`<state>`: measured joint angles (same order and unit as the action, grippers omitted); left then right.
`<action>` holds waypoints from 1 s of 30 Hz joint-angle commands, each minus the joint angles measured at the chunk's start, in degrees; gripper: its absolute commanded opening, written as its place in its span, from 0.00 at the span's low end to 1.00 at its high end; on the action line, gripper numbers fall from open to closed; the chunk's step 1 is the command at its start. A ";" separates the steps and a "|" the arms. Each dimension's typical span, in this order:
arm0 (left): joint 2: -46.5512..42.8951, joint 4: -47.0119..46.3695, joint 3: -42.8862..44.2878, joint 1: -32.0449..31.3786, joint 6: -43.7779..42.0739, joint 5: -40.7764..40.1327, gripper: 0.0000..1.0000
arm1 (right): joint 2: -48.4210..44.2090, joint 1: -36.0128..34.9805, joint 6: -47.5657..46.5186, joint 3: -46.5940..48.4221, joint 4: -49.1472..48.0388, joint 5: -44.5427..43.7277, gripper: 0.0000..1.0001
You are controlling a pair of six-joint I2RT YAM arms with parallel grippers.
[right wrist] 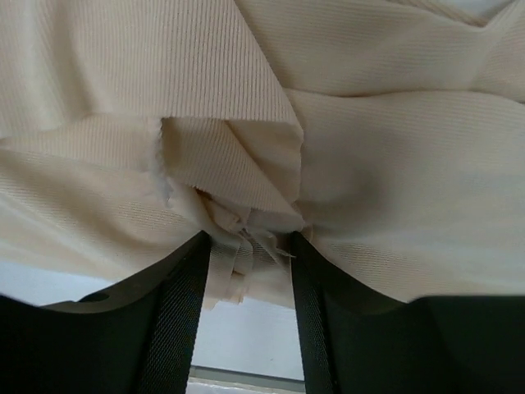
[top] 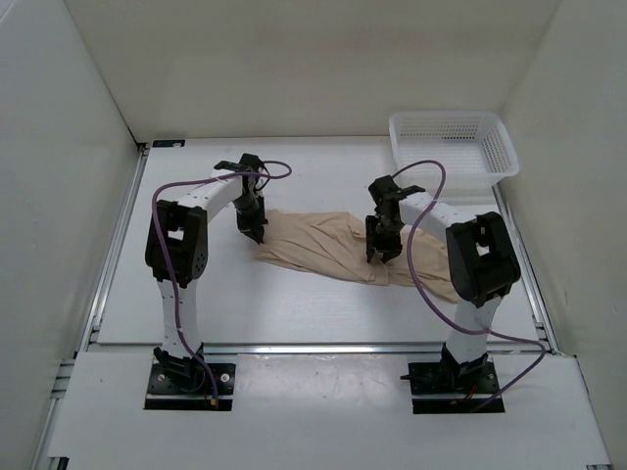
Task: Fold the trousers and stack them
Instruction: Flatten the trousers out
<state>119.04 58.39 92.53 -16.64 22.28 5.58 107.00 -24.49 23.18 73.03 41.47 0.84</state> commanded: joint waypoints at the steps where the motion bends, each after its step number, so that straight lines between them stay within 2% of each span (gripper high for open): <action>1: -2.68 -0.82 1.51 0.30 -0.57 0.30 0.10 | 1.36 -0.47 0.90 -0.09 -1.83 -1.37 0.49; 4: -3.20 -0.82 1.51 0.30 -0.57 0.30 0.10 | 0.85 -0.99 1.69 -0.09 -2.36 -1.90 0.37; 5: -3.20 -0.82 0.99 0.30 -0.57 0.30 0.10 | 0.84 -1.00 1.69 -0.09 -2.36 -1.90 0.27; 7: -3.20 -1.35 0.98 0.30 -0.05 0.30 0.10 | 0.15 -1.61 2.31 0.53 -2.36 -2.51 0.13; 8: -3.20 -1.35 0.98 0.30 -0.05 0.30 0.10 | -0.47 -1.61 2.31 1.31 -1.75 -2.51 0.03; 9: -3.81 -1.35 0.98 0.30 -0.05 0.30 0.10 | -1.26 -2.13 2.31 1.32 -0.96 -3.12 0.00; 20: -7.59 -1.35 -1.29 3.72 -0.05 -0.22 0.10 | -5.31 -6.45 2.83 12.48 4.76 -3.83 0.00; 27: -8.74 -1.35 -2.97 4.87 -0.57 -0.22 0.10 | -4.00 -5.83 2.84 8.19 4.76 -6.11 0.00; 28: -8.74 -1.35 -2.97 5.39 -0.57 -0.22 0.10 | -3.47 -5.83 3.36 7.57 4.76 -6.64 0.06; 30: -8.04 -1.35 -2.97 5.39 -0.57 -0.22 0.10 | -2.24 -5.13 3.36 7.56 4.76 -6.64 0.28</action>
<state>114.30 57.78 90.13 -11.68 22.28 5.52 102.98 -30.39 26.37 81.60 44.45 -4.19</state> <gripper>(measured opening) 0.122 0.220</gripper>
